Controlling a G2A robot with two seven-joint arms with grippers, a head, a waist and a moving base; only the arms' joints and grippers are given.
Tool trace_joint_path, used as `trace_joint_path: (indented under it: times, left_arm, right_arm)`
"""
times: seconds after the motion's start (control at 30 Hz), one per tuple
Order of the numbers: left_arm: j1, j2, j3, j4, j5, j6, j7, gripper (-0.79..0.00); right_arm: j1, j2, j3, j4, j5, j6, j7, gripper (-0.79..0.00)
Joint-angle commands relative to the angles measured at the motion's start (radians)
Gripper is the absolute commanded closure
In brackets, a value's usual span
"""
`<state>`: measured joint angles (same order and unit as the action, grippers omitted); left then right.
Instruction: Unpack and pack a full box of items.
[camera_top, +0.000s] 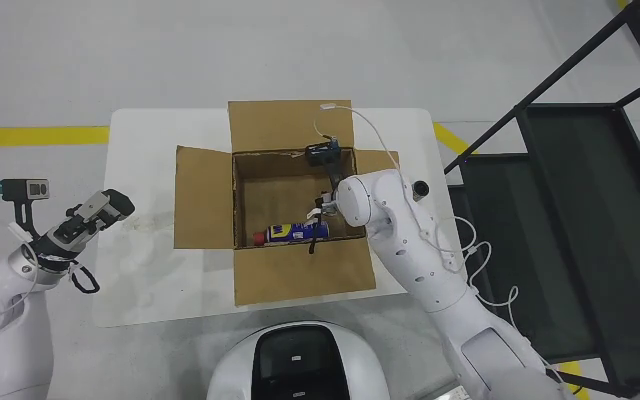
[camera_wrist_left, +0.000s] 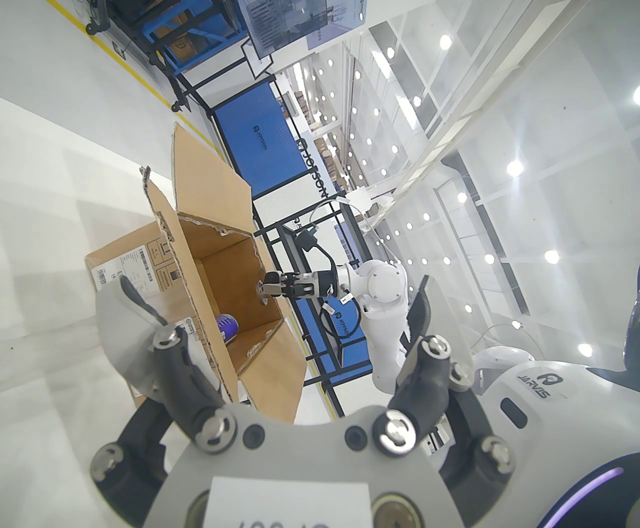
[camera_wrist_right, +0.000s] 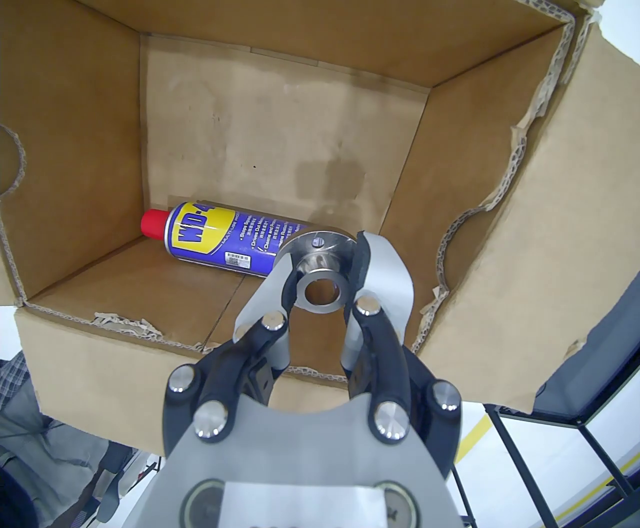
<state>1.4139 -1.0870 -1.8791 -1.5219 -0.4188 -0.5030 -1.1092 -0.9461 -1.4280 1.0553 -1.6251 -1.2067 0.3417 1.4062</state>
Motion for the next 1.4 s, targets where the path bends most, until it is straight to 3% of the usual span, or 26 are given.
trace_joint_path:
  times: [0.0,0.63,0.8,1.03,1.37]
  left_arm:
    - [0.0,0.0,0.0,0.0,0.0,0.0,0.0,-0.785]
    - [0.0,0.0,0.0,0.0,0.0,0.0,0.0,-0.785]
    - [0.0,0.0,0.0,0.0,0.0,0.0,0.0,-0.785]
    - [0.0,0.0,0.0,0.0,0.0,0.0,0.0,-0.785]
    - [0.0,0.0,0.0,0.0,0.0,0.0,0.0,-0.785]
  right_arm:
    - [0.0,0.0,0.0,0.0,0.0,0.0,0.0,0.0]
    - [-0.003,0.0,0.001,-0.001,0.002,-0.003,-0.008,0.0]
    - [-0.035,0.01,0.038,-0.087,-0.001,-0.036,0.009,0.0]
    - [-0.115,0.039,0.179,-0.289,-0.063,-0.062,0.13,0.0]
    - [-0.265,0.079,0.489,-0.305,-0.011,-0.064,0.13,0.0]
